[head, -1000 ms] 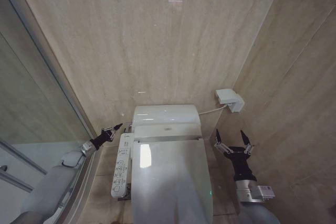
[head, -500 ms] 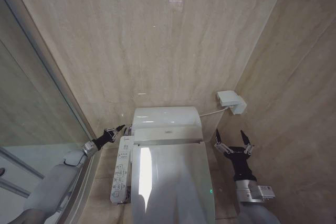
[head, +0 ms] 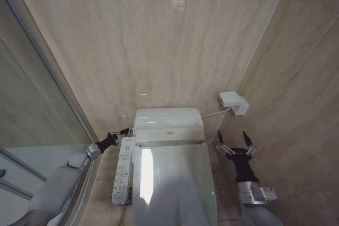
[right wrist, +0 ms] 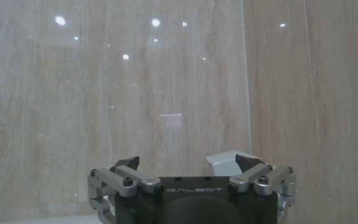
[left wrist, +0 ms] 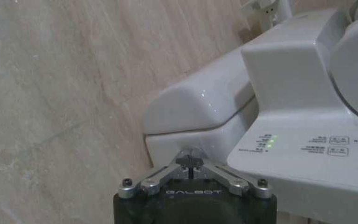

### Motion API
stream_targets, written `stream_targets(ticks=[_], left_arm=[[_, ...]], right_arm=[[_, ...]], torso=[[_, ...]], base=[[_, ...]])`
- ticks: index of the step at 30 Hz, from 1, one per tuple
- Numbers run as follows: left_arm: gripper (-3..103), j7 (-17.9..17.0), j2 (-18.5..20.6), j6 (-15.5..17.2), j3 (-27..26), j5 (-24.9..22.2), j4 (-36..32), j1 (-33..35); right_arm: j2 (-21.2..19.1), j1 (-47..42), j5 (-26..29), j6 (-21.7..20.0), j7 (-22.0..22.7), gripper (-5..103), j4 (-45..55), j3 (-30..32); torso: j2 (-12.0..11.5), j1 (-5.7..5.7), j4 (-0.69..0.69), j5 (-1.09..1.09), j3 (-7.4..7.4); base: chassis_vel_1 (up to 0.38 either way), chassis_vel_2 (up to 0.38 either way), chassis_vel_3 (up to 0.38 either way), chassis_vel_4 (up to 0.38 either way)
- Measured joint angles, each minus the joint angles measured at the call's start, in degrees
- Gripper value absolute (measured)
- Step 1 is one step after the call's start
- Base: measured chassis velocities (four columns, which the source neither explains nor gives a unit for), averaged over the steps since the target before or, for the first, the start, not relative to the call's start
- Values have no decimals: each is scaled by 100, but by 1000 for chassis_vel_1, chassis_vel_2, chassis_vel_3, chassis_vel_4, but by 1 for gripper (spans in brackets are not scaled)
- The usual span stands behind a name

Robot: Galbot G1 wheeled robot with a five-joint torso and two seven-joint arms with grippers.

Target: Open the toilet lid, clean the toilet bowl with a toilet brush, close the toilet lid, and flush.

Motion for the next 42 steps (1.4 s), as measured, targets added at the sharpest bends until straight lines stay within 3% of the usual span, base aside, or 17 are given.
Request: stream_targets(ticks=[20,42], left_arm=[[0,252,-38,-24,-154,23,70,229],[0,290,-303,-85,-198,176,627,-143]], right_arm=[[0,0,0,0,0,100,0,0],[0,0,0,0,0,100,0,0]], torso=[[-1,1,-1,-2,1],[-1,0,2,2,0]], base=[[0,0,0,0],[0,0,0,0]])
